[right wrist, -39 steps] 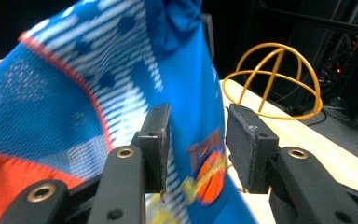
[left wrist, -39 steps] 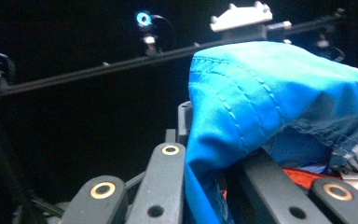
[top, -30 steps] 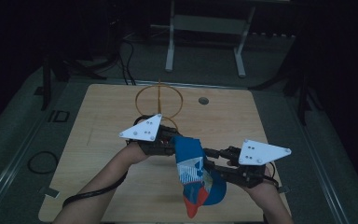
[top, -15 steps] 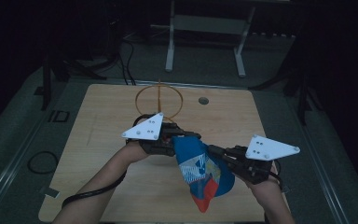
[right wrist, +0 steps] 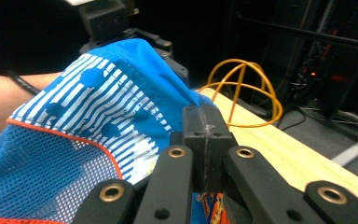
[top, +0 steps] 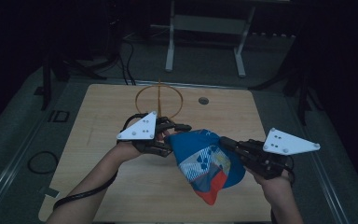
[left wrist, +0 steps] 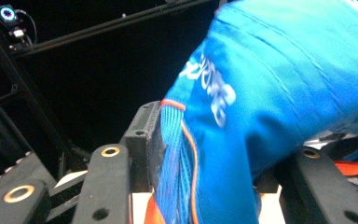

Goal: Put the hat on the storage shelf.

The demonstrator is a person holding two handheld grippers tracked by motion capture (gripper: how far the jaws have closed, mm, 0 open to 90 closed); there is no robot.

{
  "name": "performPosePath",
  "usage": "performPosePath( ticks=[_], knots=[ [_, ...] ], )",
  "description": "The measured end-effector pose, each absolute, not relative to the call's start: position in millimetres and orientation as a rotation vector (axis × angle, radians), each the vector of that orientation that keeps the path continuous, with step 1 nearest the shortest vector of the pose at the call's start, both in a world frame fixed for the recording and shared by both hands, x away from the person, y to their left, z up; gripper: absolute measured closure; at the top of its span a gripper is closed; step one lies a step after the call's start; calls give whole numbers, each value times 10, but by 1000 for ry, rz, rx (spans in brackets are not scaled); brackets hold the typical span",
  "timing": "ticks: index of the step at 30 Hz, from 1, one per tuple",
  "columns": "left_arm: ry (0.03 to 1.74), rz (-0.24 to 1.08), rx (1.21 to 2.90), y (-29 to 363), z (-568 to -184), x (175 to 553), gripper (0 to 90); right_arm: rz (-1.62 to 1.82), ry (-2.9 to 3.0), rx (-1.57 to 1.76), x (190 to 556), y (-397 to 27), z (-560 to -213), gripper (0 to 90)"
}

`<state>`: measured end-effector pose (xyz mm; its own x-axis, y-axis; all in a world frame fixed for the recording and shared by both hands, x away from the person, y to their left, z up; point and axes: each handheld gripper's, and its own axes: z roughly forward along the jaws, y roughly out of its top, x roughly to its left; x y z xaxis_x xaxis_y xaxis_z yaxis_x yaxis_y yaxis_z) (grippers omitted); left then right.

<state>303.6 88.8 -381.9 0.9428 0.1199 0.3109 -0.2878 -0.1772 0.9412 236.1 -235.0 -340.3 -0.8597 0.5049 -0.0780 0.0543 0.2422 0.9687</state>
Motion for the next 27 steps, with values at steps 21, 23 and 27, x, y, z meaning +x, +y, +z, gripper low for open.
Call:
performPosePath(
  ticks=[21,23,27],
  knots=[
    [35,439,1760,1324,-4048,2956,388,1680,2060,602,2457,-2542,-3313,900],
    [78,445,1769,1390,-4110,2917,338,1681,2052,606,2487,-2535,-3295,900],
    [189,459,1779,1536,-4278,2841,245,1685,2037,611,2558,-2494,-3241,900]
  ],
)
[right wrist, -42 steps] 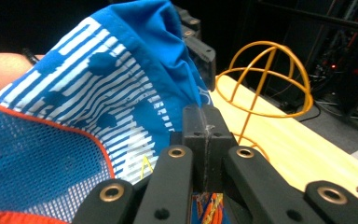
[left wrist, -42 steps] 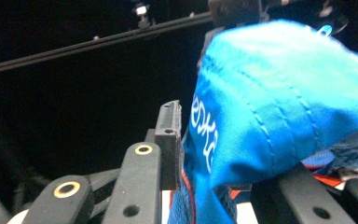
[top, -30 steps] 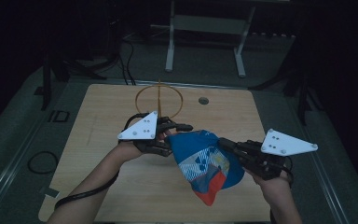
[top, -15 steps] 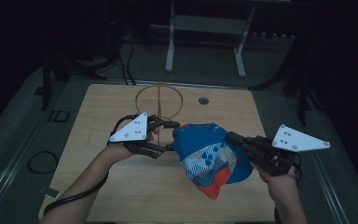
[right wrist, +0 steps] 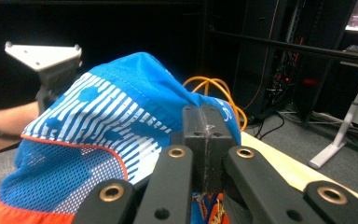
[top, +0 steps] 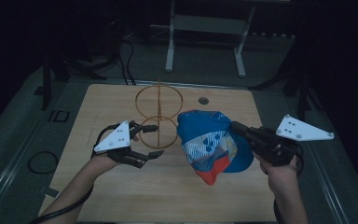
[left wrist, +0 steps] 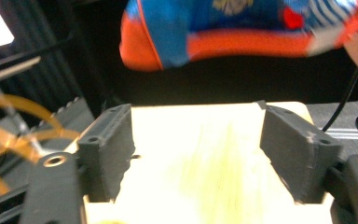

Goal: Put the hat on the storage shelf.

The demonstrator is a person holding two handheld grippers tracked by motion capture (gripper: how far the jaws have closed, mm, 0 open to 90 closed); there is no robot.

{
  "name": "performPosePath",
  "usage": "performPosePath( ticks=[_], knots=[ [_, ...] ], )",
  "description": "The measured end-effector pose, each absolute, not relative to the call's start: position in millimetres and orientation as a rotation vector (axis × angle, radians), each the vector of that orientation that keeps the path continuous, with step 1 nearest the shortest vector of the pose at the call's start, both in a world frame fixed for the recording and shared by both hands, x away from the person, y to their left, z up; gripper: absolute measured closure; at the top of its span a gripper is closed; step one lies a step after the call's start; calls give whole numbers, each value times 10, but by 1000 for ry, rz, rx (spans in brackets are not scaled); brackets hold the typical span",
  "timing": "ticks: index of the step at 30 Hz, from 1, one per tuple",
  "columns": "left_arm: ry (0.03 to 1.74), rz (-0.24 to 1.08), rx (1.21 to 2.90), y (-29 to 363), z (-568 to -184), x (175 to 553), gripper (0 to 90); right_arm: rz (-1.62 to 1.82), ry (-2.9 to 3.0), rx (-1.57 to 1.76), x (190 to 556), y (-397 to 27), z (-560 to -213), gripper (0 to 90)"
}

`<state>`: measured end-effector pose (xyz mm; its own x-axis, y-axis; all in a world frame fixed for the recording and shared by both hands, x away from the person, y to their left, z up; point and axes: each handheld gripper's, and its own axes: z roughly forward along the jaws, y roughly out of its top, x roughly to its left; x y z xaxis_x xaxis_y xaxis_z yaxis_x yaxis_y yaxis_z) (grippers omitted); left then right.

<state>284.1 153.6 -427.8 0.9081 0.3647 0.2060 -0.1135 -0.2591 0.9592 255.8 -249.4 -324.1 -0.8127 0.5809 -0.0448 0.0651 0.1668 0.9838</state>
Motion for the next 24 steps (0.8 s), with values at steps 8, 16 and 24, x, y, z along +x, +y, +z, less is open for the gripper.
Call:
performPosePath(
  ticks=[8,16,24],
  knots=[
    [393,524,1827,1746,-4628,2731,28,1677,2017,641,2784,-2318,-3118,900],
    [537,619,1805,1890,-5003,2570,28,1694,2005,659,3070,-2071,-2939,900],
    [670,708,1771,2081,-5313,2434,25,1722,1996,682,3368,-1714,-2816,900]
  ],
)
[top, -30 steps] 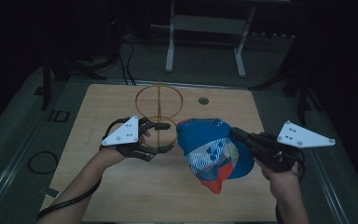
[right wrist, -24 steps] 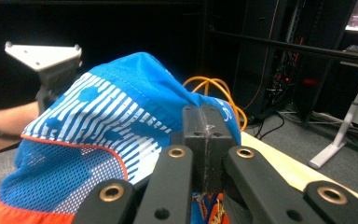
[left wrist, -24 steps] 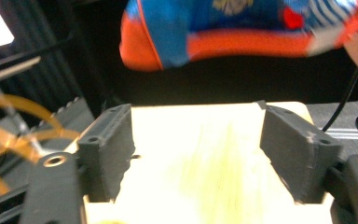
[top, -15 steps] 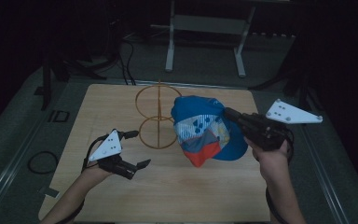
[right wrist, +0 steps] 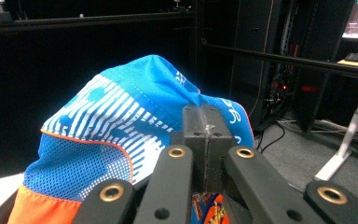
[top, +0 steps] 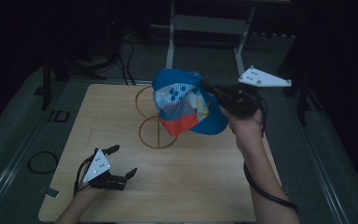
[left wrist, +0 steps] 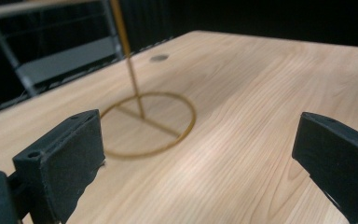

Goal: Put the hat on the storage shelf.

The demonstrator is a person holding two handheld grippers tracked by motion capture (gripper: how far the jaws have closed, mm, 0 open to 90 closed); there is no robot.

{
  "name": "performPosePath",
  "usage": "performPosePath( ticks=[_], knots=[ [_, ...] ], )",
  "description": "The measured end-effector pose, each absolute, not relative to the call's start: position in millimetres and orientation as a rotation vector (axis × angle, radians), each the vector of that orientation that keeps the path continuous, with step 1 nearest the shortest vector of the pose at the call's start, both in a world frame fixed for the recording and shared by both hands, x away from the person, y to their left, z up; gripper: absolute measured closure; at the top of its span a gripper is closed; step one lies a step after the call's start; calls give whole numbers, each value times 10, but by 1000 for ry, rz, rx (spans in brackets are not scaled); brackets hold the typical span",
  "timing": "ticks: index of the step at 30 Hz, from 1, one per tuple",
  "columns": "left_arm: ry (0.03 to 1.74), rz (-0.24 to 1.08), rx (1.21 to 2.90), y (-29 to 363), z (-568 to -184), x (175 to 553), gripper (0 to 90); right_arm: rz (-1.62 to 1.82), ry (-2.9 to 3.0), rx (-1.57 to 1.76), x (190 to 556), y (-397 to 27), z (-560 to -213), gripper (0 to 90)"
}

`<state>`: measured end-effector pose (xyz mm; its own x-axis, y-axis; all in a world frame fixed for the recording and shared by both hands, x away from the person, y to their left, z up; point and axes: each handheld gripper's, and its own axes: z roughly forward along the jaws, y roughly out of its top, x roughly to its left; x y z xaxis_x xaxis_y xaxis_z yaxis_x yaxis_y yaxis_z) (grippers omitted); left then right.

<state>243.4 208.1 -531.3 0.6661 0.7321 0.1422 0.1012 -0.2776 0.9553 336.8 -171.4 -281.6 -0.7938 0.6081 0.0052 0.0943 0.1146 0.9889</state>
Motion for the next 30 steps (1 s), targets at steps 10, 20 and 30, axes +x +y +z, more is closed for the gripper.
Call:
performPosePath(
  ticks=[10,20,30],
  knots=[
    [719,729,1735,2162,-5506,2379,26,1735,2062,728,3742,-1222,-2829,900],
    [748,776,1684,2265,-5556,2351,27,1686,2121,808,4080,-718,-2965,900],
    [745,729,1712,2249,-5594,2370,27,1601,2183,883,4276,-550,-3218,900]
  ],
)
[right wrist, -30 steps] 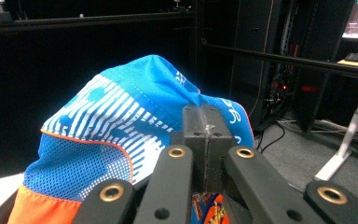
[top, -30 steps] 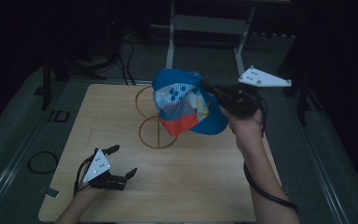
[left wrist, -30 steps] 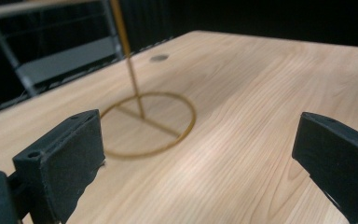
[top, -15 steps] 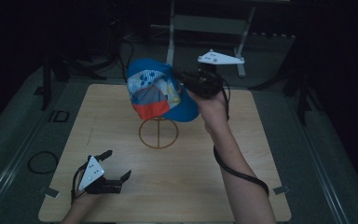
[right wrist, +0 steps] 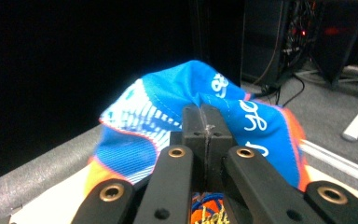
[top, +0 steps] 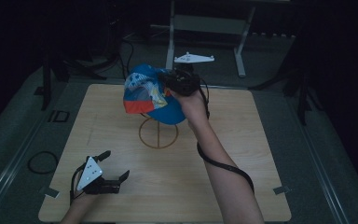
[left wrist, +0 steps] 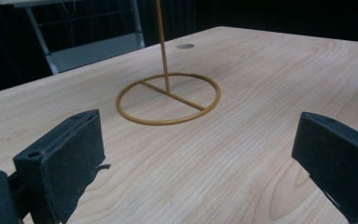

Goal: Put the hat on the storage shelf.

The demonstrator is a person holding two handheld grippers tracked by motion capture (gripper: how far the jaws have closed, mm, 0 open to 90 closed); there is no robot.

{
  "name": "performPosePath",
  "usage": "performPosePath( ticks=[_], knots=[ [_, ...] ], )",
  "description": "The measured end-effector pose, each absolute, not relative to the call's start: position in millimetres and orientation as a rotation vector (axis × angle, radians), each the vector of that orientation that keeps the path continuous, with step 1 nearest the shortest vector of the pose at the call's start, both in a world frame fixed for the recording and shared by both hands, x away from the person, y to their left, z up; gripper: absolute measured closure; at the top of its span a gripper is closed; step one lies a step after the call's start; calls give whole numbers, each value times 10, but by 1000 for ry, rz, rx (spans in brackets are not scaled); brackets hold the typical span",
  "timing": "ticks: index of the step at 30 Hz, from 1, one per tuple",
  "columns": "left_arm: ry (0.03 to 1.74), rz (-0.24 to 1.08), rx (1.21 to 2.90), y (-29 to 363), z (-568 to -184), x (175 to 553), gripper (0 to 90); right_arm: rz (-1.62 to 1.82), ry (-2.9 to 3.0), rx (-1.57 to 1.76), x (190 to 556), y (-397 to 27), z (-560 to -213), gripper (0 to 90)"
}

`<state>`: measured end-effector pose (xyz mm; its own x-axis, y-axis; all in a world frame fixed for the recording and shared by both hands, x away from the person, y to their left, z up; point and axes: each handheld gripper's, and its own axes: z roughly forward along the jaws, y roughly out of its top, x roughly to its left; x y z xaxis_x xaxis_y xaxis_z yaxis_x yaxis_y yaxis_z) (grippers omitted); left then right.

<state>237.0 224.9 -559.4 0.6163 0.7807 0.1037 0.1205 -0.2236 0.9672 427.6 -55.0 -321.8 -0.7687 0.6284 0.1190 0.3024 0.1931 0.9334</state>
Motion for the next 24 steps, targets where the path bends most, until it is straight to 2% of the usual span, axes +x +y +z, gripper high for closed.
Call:
performPosePath(
  ticks=[14,24],
  knots=[
    [765,704,1702,2263,-5614,2393,27,1587,2222,958,4248,-714,-3552,900],
    [767,699,1709,2256,-5623,2400,27,1594,2214,928,4109,-810,-3620,900]
  ],
)
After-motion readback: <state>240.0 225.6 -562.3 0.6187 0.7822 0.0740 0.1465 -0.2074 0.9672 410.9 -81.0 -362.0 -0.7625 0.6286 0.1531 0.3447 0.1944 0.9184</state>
